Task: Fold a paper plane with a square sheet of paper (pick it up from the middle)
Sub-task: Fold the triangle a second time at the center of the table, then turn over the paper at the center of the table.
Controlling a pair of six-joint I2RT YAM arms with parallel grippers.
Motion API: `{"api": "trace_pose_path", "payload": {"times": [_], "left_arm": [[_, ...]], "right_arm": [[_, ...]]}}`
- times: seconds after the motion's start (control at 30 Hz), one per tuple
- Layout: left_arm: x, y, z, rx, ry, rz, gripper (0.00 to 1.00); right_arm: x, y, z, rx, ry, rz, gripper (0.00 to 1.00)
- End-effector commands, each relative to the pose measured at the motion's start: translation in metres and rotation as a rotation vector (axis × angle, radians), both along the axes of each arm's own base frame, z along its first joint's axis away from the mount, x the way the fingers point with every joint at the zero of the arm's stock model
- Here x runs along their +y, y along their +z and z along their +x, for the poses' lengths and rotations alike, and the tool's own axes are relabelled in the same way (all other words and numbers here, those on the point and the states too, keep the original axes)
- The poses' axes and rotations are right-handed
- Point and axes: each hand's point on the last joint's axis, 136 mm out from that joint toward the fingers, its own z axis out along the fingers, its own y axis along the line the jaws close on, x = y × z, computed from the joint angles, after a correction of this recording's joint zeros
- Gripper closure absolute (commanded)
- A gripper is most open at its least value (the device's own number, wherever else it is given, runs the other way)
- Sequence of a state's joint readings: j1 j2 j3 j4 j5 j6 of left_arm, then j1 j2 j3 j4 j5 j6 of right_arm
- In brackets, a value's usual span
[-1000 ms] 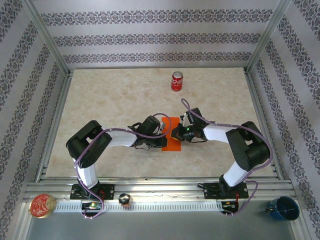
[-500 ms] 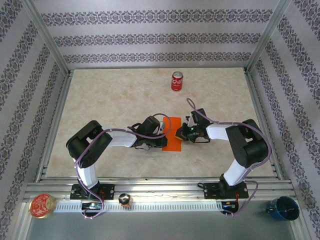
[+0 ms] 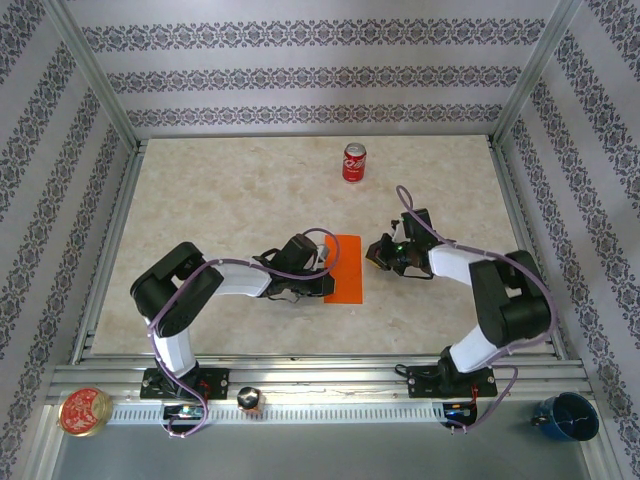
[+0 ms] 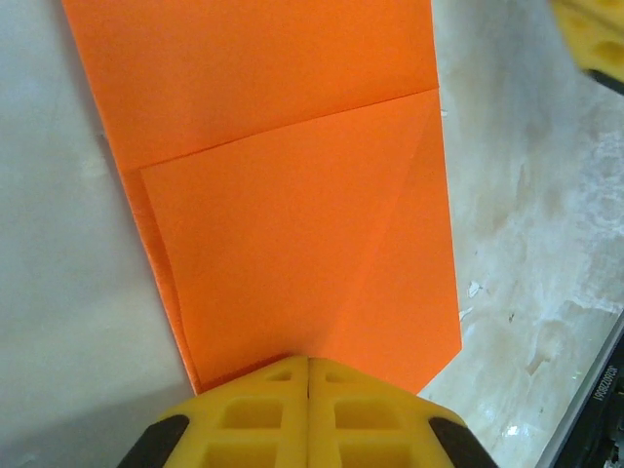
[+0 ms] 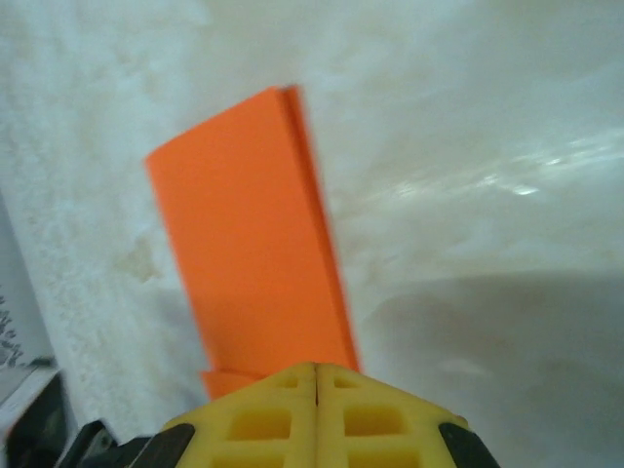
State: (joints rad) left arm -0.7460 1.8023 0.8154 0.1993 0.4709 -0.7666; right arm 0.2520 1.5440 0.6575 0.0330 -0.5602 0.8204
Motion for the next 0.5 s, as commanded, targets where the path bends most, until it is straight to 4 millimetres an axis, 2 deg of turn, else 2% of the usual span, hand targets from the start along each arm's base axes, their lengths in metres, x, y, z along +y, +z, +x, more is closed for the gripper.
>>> {"api": "trace_pose_path", "payload": {"times": [0.0, 0.13, 0.3, 0.47], "left_arm": [[-0.002, 0.023, 0.008, -0.041, 0.01, -0.019, 0.88], [-0.007, 0.04, 0.026, -0.097, -0.003, -0.002, 0.84], [0.006, 0.024, 0.04, -0.094, -0.01, 0.093, 0.85], [0.007, 0.014, 0.044, -0.058, -0.036, 0.092, 0.89]], "right_arm": [[0.005, -0.003, -0.027, 0.035, 0.014, -0.012, 0.89], [0.012, -0.007, -0.053, 0.065, 0.023, -0.019, 0.81], [0.011, -0.011, -0.076, 0.086, 0.0, -0.041, 0.72], [0.009, -0.012, -0.086, 0.096, -0.017, -0.049, 0.69]]}}
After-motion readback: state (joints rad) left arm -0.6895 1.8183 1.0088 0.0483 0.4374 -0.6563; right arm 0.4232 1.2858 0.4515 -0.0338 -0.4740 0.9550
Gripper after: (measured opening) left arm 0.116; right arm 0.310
